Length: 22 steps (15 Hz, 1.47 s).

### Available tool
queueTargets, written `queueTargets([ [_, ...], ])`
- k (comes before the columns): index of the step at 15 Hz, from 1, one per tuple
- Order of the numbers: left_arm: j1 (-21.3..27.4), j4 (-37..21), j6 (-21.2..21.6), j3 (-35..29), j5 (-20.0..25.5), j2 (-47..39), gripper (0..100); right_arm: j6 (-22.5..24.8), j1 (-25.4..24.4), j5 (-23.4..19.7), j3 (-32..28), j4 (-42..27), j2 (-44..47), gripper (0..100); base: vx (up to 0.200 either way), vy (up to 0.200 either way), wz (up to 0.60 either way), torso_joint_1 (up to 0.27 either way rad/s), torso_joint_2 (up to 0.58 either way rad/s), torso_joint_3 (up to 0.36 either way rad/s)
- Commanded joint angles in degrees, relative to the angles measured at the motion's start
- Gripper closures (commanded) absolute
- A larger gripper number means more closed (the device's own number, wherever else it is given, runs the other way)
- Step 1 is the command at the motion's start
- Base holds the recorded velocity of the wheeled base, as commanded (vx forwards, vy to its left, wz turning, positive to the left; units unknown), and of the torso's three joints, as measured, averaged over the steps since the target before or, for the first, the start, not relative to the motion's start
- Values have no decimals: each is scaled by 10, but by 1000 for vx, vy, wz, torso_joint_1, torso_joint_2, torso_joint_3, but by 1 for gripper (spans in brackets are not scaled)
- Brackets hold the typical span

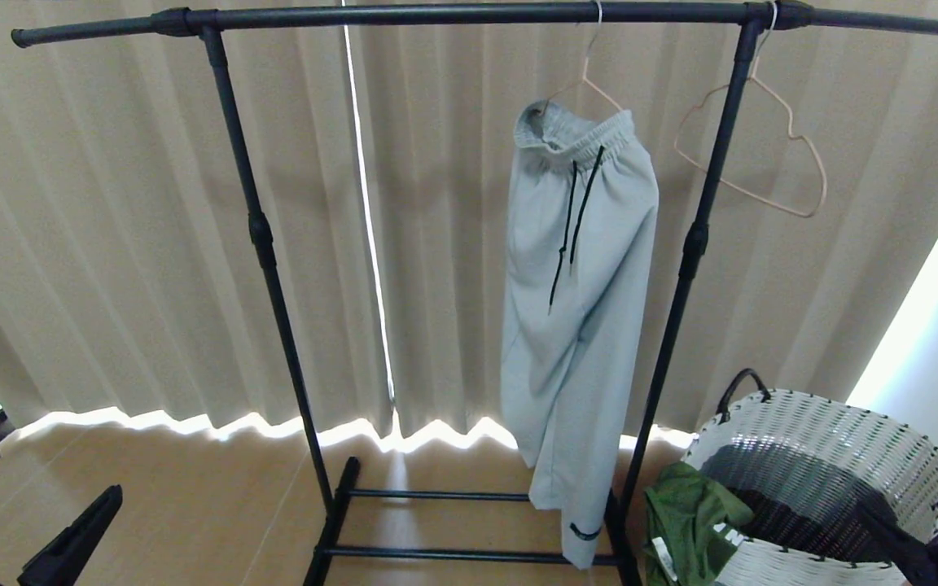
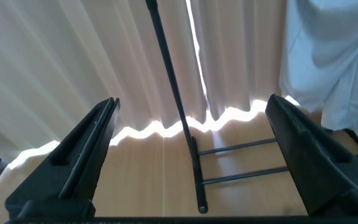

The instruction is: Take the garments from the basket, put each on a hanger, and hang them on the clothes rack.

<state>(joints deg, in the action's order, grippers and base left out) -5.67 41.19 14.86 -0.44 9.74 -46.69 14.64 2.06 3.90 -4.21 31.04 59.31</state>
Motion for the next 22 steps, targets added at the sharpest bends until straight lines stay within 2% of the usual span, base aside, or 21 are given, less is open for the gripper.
queueTargets([
  [1, 0, -1, 0, 0, 0, -2, 0, -1, 0, 0, 7, 2, 1, 0, 0, 0, 0, -36, 344, 286],
  [13, 16, -1, -1, -1, -1, -20, 0, 8, 0, 0, 9, 1, -3, 0, 0, 0, 0, -6, 32, 26],
  [22, 16, -1, -1, 3, 0, -20, 0, 8, 0, -1, 9, 1, -2, 0, 200, 0, 0, 1, 2, 5],
])
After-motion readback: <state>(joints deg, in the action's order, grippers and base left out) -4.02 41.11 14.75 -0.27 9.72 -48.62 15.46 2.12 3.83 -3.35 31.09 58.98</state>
